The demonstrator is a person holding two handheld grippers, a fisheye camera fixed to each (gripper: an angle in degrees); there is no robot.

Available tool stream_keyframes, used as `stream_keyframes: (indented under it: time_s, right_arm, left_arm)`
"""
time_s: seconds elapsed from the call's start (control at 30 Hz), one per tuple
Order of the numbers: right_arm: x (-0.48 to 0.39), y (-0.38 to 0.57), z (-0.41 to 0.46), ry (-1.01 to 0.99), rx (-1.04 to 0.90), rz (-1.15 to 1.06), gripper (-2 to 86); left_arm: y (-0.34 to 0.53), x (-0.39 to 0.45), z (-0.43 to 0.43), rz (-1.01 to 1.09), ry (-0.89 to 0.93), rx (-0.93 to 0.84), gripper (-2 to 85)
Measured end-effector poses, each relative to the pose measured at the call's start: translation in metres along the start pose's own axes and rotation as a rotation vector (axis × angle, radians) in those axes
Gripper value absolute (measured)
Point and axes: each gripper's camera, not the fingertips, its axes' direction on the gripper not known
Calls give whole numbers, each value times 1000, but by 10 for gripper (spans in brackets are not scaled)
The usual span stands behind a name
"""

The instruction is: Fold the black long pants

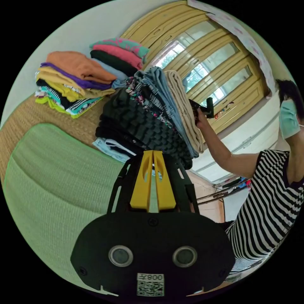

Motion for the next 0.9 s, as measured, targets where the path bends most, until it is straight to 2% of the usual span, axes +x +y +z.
stream_keyframes:
  time_s: [0.23,0.33,0.43,0.63,0.77,0.9]
  right_arm:
    - [50,-109,142,124,-377,-45,98]
    - [63,-141,196,170,-470,-71,102]
    - [67,-168,245,174,-534,-108,104]
    - [69,-194,329,277,-659,-200,92]
    - [75,-203,339,283,-664,-225,78]
    - [88,-215,312,217,-604,-179,36]
  left_arm:
    - [14,-44,-7,-291,6,-143,0]
    - [18,-60,-5,-404,19,-155,0]
    - [14,-77,3,-480,50,-148,1]
    - [-3,-114,42,-501,150,-196,1]
    - [-5,-137,63,-491,181,-223,1]
    - [5,-168,82,-505,241,-223,0]
